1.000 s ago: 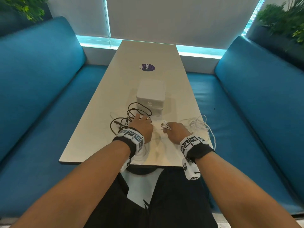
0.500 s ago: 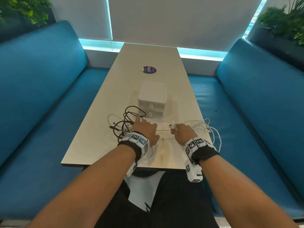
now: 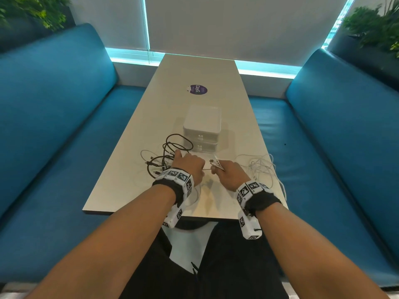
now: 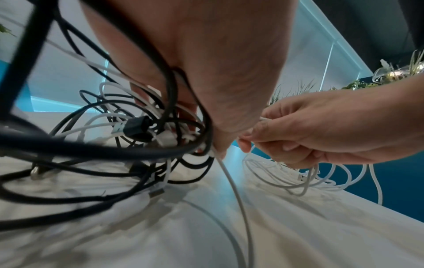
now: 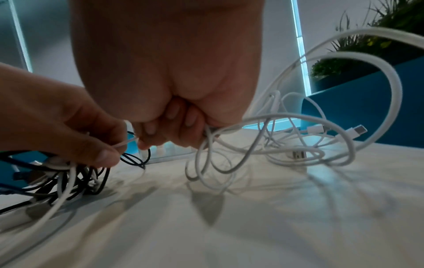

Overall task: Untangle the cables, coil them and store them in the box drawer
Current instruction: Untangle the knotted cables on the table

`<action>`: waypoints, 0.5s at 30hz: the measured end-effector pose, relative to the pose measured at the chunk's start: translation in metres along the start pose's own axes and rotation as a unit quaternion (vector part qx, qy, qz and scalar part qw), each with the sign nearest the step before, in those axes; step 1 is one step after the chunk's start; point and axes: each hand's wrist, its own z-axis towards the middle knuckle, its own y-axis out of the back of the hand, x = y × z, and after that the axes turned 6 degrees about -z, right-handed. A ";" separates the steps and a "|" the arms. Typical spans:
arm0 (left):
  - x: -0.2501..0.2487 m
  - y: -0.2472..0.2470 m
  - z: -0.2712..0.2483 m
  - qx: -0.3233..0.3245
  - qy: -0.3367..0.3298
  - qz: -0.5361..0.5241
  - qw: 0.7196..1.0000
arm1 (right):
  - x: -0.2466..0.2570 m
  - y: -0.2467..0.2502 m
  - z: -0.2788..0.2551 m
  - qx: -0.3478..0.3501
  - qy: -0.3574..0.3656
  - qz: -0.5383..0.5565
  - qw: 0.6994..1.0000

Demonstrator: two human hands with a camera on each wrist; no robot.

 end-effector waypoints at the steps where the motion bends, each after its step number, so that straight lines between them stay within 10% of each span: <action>1: 0.000 0.000 -0.001 0.010 0.000 0.008 1.000 | -0.001 0.001 0.001 0.000 -0.004 -0.006 1.000; 15: 0.004 0.010 -0.015 -0.009 -0.030 -0.065 0.997 | -0.020 0.006 0.012 -0.054 -0.094 -0.062 0.992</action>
